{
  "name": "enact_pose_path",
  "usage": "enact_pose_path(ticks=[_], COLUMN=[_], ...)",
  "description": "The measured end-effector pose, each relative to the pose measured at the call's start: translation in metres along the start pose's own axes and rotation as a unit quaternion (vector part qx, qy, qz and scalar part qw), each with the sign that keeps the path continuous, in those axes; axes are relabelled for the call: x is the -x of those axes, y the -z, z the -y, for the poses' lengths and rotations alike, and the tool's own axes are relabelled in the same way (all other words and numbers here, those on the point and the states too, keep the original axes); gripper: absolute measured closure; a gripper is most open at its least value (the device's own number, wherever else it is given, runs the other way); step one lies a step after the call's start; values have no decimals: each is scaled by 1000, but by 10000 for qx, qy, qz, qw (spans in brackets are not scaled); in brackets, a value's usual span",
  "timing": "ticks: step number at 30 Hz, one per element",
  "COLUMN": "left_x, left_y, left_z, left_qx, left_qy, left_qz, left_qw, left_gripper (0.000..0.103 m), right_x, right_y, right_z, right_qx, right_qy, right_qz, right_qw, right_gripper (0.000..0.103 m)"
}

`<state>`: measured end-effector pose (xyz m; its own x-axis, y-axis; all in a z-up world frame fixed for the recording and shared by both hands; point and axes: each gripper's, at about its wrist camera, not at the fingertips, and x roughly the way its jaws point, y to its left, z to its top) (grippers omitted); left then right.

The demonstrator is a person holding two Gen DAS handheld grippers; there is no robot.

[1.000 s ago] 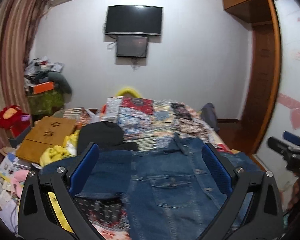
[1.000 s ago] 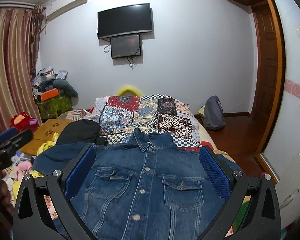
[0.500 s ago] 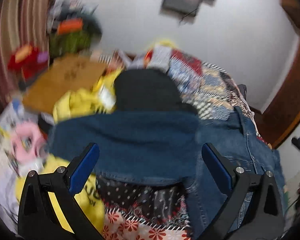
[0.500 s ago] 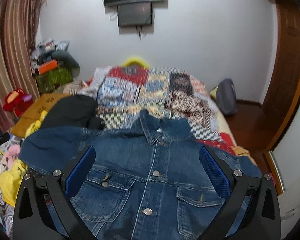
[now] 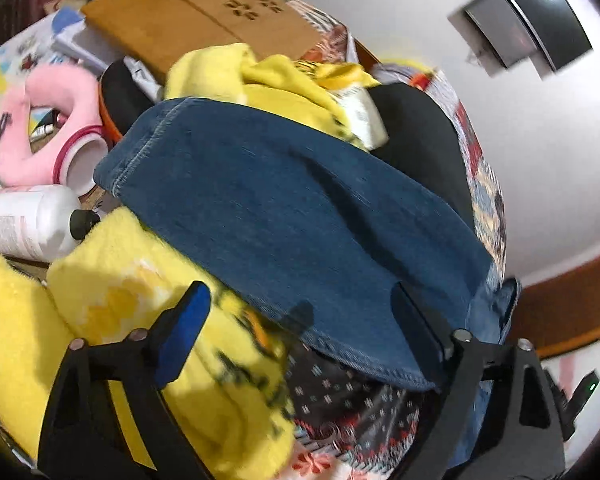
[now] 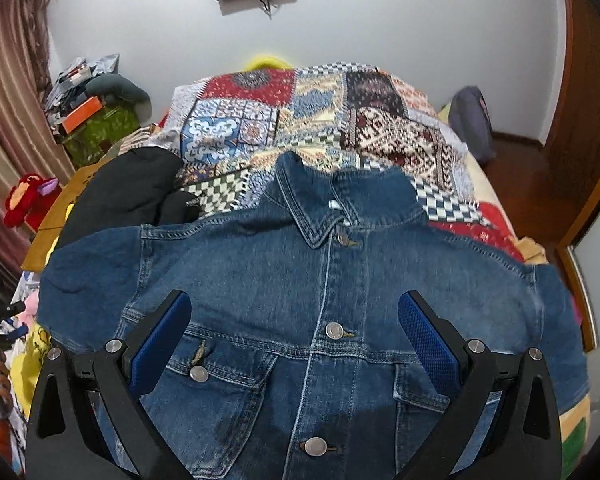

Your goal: Fold large clothes

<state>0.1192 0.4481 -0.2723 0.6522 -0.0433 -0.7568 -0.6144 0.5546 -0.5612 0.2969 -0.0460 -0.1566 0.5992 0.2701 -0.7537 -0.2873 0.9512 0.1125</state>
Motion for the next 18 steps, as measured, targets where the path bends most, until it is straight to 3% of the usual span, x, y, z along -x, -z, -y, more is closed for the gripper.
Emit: enact_pose_path(ticks=[3, 11, 13, 16, 18], left_x=[-12, -38, -38, -38, -36], left_y=[-11, -25, -27, -29, -31], left_z=[-11, -30, -31, -30, -33], left_qx=[137, 487, 442, 420, 387], left_qy=[-232, -340, -494, -688, -792], left_qz=[84, 90, 200, 231, 245], left_qw=[9996, 9982, 9976, 9965, 9958], left_gripper=[15, 20, 27, 46, 71], right_x=[-7, -20, -19, -17, -12], right_y=[2, 4, 5, 4, 3], right_z=[6, 18, 20, 23, 24], right_qx=[-148, -534, -616, -673, -700], right_qy=[-32, -99, -129, -158, -194], right_qz=[-146, -389, -402, -369, -318], right_qw=[9998, 9978, 9972, 9969, 9968], right_gripper=[0, 0, 0, 0, 0])
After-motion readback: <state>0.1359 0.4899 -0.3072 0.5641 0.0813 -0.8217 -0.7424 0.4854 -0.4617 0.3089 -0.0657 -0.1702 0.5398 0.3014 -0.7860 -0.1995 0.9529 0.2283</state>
